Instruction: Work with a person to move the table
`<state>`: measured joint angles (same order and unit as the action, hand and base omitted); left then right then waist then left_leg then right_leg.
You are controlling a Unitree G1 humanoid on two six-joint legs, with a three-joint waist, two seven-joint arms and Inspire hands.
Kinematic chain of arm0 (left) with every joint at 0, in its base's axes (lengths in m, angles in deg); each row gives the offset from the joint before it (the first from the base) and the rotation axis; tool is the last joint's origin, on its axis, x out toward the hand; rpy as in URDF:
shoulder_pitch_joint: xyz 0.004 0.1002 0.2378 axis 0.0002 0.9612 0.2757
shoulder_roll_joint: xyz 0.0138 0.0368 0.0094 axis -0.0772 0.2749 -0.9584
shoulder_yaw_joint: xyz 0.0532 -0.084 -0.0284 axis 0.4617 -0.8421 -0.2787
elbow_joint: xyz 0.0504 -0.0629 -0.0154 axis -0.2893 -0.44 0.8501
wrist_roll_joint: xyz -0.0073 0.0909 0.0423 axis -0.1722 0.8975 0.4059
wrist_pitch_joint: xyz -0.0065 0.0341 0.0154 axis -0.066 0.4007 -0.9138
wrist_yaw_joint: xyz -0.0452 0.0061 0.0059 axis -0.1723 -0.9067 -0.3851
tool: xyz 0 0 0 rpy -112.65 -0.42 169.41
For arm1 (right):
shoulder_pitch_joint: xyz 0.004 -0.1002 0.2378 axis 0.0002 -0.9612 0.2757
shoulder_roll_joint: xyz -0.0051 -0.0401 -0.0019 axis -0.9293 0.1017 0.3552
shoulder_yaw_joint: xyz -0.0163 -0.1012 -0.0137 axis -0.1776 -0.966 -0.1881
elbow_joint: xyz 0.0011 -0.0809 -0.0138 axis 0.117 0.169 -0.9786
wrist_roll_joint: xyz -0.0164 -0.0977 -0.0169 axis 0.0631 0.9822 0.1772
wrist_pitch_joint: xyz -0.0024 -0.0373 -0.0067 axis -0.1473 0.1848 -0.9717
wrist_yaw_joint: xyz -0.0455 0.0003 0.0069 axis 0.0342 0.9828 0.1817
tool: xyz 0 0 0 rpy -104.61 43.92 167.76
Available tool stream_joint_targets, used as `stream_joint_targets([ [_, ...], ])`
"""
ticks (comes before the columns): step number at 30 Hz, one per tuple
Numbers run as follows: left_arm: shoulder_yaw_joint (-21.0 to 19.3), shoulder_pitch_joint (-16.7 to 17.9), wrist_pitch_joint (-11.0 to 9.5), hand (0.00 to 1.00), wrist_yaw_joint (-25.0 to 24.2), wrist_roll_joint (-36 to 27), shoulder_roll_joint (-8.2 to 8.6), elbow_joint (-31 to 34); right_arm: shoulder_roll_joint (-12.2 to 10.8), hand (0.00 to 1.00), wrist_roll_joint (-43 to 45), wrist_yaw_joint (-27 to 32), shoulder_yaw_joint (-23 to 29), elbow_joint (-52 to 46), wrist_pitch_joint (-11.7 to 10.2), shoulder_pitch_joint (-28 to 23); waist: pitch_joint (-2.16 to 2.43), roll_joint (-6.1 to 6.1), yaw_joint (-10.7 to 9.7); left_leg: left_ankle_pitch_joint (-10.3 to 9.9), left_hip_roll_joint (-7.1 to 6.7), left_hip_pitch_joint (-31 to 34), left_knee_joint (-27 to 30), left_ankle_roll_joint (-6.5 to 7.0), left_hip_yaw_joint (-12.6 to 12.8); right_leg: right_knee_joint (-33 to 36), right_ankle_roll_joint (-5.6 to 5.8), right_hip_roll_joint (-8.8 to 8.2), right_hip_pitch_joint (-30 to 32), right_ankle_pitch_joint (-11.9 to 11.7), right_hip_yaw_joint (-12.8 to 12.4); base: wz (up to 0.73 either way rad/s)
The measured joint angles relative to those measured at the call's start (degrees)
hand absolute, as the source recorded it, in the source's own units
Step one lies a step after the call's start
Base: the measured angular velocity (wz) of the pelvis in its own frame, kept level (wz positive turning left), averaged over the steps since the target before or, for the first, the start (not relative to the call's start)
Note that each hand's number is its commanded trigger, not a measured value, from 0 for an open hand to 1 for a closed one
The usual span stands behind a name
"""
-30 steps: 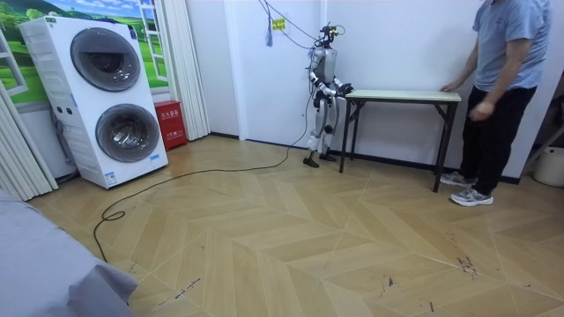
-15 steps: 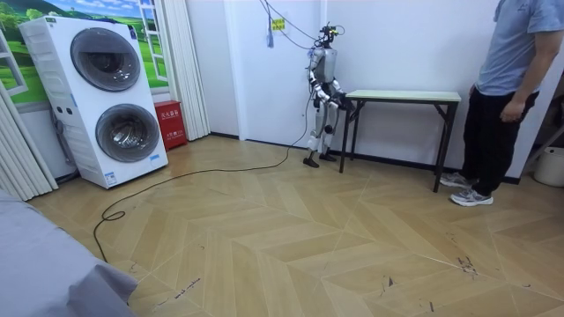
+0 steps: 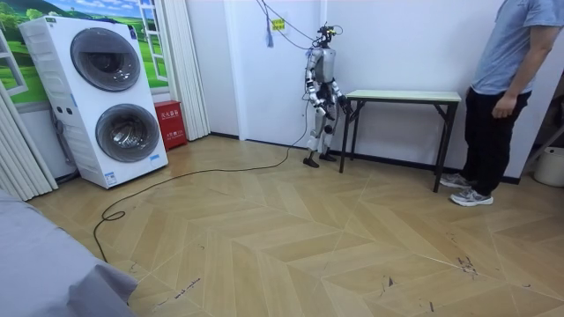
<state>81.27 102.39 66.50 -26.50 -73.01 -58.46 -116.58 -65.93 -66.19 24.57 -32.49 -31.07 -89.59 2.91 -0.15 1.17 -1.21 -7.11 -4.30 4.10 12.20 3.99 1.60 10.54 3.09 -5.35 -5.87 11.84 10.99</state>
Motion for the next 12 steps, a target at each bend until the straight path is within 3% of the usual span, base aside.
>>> stream_joint_targets([
  [3,-1.9,0.1,-0.4,0.00,0.3,0.9,0.65,-1.6,0.0,0.00,1.7,1.3,1.1,3.5,0.1,-0.4,0.07,0.04,0.2,0.0,0.57,-0.4,-0.3,-0.27,0.3,0.0,-0.10,0.32,0.0,-0.1,0.0,-0.06],
  [6,-6.1,0.2,-0.5,0.00,1.5,6.4,2.25,-4.2,-0.4,0.00,4.9,4.0,3.0,5.7,0.1,-1.2,0.03,-0.15,0.1,-0.2,0.87,-0.9,-0.5,-0.84,0.8,0.0,-0.19,0.79,-0.1,-0.1,-0.1,-0.13],
  [12,-11.8,0.4,-0.4,0.00,8.2,15.0,4.83,-11.8,-3.2,0.00,6.8,12.1,8.3,11.9,0.1,-1.0,0.19,0.20,0.0,-0.4,2.05,-3.0,-1.9,-1.89,2.5,-1.0,-0.76,1.64,-1.4,-0.2,-0.1,-0.16],
])
